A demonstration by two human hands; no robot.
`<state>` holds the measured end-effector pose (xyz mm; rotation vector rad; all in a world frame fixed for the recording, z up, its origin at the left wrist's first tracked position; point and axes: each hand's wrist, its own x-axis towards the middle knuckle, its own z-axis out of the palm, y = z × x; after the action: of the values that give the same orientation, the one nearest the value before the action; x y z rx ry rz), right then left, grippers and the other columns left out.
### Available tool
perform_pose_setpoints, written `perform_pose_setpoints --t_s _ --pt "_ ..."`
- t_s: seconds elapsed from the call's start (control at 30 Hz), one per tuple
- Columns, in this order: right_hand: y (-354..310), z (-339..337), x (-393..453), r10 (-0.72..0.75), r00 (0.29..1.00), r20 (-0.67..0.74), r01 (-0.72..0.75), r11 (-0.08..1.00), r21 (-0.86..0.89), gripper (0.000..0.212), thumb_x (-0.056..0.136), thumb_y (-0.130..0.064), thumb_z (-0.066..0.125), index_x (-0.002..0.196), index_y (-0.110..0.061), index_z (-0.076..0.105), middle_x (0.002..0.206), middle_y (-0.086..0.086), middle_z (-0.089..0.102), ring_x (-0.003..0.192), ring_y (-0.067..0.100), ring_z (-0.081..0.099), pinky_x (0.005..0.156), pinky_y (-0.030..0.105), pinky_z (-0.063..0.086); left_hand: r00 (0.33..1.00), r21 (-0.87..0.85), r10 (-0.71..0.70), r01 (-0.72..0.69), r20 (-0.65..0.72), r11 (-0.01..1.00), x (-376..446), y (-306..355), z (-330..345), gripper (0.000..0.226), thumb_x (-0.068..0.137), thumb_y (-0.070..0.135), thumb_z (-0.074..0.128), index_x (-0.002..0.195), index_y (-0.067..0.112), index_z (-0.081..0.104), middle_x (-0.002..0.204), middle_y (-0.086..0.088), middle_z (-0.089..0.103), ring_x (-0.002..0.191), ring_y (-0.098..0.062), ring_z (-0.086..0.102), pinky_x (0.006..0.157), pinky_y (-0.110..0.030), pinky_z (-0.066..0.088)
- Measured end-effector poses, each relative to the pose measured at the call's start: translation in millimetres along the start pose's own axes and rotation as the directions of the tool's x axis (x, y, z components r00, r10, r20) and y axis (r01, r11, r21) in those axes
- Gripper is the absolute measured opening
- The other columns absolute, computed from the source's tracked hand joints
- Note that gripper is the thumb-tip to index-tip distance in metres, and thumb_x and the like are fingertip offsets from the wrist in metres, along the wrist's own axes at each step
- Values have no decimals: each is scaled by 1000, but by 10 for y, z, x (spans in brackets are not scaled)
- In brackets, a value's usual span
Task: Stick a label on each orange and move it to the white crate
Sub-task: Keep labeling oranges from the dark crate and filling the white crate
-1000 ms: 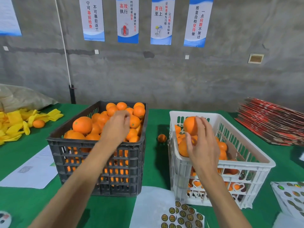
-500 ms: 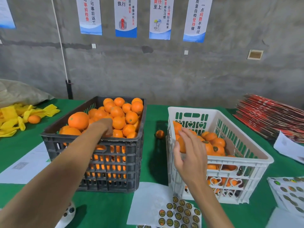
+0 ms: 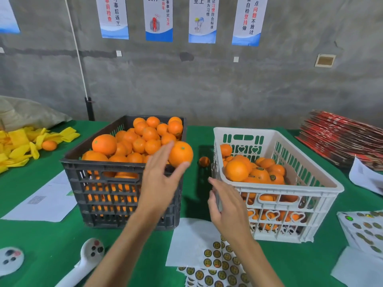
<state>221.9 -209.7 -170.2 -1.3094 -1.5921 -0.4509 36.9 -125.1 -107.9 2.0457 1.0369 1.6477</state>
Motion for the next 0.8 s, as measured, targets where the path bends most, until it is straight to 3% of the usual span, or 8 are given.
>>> perform_pose_setpoints --t_s 0.1,0.17,0.23,0.3,0.4,0.47,0.6,0.8 --pt "57 -29 -234 30 990 141 -30 1000 1 36 92 1 65 126 -9 68 121 4 70 110 16 65 96 25 52 997 -45 30 -27 65 999 -632 -40 193 68 92 58 69 152 36 47 149 21 44 141 8 37 113 -11 32" --pt "130 -18 -427 137 939 317 -134 990 -31 32 95 -3 63 124 -15 69 117 1 70 107 17 66 92 29 53 956 -115 -166 198 240 973 -968 -97 310 65 88 65 66 147 60 40 151 23 44 139 7 40 111 -15 37" --pt "226 0 -610 315 818 482 -300 948 -111 31 100 -11 55 126 -21 68 119 -2 70 111 16 63 95 31 51 862 -212 -358 449 358 868 -1207 -182 422 59 88 59 71 137 69 40 148 22 49 130 8 51 102 -16 46" --pt "327 6 -791 410 711 571 -393 905 -161 33 101 -18 51 129 -26 67 124 -5 69 115 13 61 99 30 49 791 -291 -481 595 378 749 -1364 -295 536 53 92 49 73 135 58 44 144 15 57 118 8 60 94 -17 52" --pt "373 8 -1015 413 631 657 -437 889 -138 30 100 -45 57 125 -33 68 128 -18 64 120 6 54 104 27 44 691 -372 -613 723 383 583 -1533 -472 676 46 98 36 68 139 33 46 143 -3 58 118 -12 66 98 -34 57" --pt "361 24 -1117 419 591 690 -430 887 -169 54 89 -73 56 127 -37 67 135 -28 53 126 -1 45 109 24 38 644 -428 -669 758 371 492 -1618 -559 739 43 100 30 65 139 23 49 141 -11 58 120 -22 65 90 -32 59" --pt "351 61 -1157 403 610 682 -324 912 -250 83 72 -95 47 134 -42 63 143 -32 44 134 -3 38 113 23 30 637 -437 -689 759 347 483 -1692 -609 792 44 96 40 68 134 22 54 135 -12 63 120 -23 65 102 -44 55" --pt "335 106 -1180 301 686 662 -236 953 -188 63 81 -84 52 121 -39 73 126 -32 51 117 -5 43 98 18 36 632 -429 -685 766 362 480 -1732 -642 809 49 89 52 70 130 31 55 135 -8 63 123 -21 64 110 -46 51"
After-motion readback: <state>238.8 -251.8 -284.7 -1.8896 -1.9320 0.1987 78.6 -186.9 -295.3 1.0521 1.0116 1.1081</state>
